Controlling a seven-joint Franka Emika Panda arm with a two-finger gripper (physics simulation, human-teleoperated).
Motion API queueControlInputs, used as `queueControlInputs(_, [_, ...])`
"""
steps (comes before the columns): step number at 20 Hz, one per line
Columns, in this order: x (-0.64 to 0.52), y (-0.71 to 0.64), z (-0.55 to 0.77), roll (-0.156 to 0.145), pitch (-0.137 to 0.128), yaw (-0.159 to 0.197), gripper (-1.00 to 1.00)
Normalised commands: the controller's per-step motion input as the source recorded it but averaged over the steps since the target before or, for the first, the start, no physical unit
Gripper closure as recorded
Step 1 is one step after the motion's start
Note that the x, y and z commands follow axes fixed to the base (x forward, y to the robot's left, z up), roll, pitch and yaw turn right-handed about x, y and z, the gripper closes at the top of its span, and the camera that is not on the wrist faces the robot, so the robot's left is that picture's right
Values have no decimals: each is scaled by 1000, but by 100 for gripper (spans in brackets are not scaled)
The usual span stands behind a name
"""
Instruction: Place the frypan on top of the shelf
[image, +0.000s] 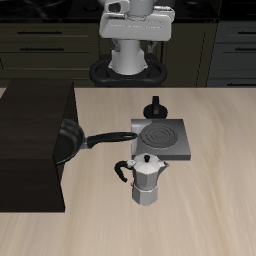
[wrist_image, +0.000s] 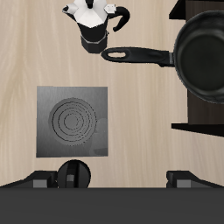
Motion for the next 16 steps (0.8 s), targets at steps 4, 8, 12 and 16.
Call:
queueControlInputs(4, [323,59,174,-38,-15,-2,-100])
queueControlInputs(8, [326,46,86,-19,12,-30,-100])
queueControlInputs(12, [473,-4,140,-60,-6,15,-100])
queueControlInputs(16, [440,-43,126,-25,12,-62,-100])
